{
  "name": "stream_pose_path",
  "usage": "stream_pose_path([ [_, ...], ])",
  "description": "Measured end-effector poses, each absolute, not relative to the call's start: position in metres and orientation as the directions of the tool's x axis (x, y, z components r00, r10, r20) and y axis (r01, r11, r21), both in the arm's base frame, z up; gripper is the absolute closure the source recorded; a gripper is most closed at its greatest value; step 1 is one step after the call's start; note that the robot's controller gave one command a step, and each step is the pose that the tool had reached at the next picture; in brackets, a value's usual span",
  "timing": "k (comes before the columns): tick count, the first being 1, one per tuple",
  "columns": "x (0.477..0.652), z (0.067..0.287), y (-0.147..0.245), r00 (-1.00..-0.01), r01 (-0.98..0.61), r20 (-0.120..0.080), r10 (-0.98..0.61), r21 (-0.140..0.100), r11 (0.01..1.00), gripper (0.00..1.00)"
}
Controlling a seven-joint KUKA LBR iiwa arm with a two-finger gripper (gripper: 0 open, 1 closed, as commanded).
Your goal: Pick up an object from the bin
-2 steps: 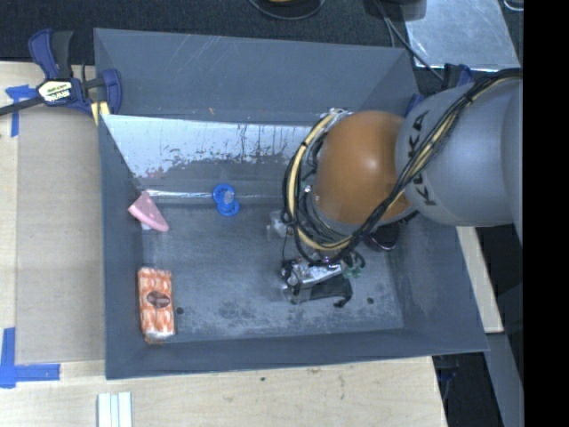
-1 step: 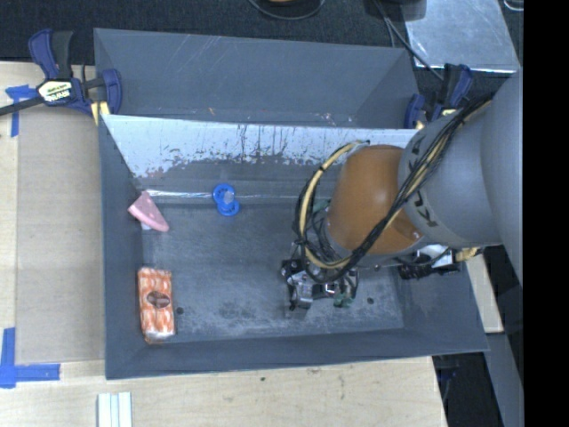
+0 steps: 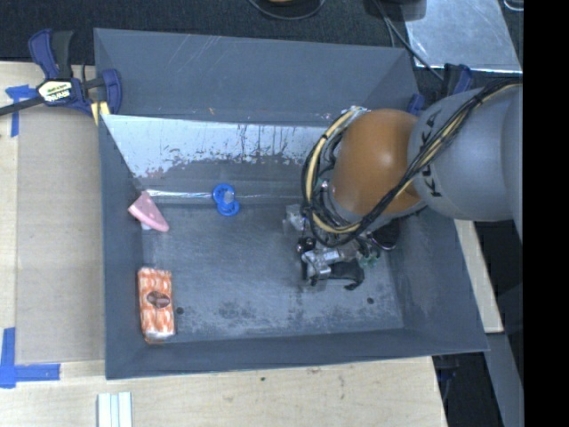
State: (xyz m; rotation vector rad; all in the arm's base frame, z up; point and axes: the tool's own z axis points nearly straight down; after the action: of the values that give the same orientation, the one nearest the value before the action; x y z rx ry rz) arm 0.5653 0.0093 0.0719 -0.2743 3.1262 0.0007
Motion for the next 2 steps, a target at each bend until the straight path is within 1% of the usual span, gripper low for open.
stream_pose_path([
  [1,0.549,0.071,-0.048,-0.999,0.054,-0.005,0.054,0.001,0.999,0.0],
  [2,0.629,0.082,-0.071,-0.926,-0.378,-0.006,-0.378,0.002,0.926,1.0],
])
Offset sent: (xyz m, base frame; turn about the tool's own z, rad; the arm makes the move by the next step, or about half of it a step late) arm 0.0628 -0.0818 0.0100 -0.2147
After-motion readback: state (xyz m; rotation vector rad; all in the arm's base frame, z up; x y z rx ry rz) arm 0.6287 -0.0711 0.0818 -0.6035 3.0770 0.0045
